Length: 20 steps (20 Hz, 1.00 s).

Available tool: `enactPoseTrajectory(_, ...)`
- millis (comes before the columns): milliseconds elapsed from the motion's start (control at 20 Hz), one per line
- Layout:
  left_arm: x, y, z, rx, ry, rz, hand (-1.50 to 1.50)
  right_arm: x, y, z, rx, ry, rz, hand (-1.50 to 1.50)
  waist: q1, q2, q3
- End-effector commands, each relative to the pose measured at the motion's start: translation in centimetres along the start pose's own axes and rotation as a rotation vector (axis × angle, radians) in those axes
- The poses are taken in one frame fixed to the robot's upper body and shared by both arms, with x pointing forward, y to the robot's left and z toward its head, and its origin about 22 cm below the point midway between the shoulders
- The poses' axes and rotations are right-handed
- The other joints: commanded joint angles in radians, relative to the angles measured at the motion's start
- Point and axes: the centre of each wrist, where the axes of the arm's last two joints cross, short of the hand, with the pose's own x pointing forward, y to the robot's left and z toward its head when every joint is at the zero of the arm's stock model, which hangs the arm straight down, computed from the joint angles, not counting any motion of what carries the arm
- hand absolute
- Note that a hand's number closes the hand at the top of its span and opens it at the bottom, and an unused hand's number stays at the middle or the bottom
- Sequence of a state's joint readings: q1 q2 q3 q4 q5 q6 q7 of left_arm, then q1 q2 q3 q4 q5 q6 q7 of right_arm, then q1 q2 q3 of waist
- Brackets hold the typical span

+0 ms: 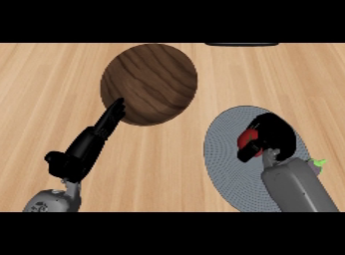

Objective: Pick the tomato from the placemat and place it in the bowl

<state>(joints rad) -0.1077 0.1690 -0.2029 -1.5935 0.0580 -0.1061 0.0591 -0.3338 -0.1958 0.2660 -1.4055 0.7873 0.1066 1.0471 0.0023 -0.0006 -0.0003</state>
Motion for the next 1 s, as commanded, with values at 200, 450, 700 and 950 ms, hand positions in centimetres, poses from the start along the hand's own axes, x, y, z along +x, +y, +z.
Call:
enactPoseTrajectory(200, 1.5, -2.8, -2.1, -0.159, -0.061, -0.006, 0.00, 12.1, 3.7, 10.6, -0.024, -0.517, 0.277, 1.50, 0.196, 0.031, -0.004)
enactPoseTrajectory(450, 1.2, -3.7, -2.5, -0.168, -0.046, -0.012, 0.00, 16.6, 2.4, 13.1, -0.274, -0.532, 0.336, 1.50, 0.183, 0.020, -0.005)
enactPoseTrajectory(700, 1.5, -3.1, -3.6, -0.163, -0.044, -0.017, 0.00, 19.8, -1.2, 16.2, -0.446, -0.631, 0.131, 1.50, 0.164, 0.019, -0.004)
enactPoseTrajectory(950, 1.3, -3.8, -3.8, -0.140, -0.032, -0.004, 0.00, 21.2, -3.5, 17.9, -0.498, -0.675, -0.100, 1.50, 0.139, 0.017, -0.003)
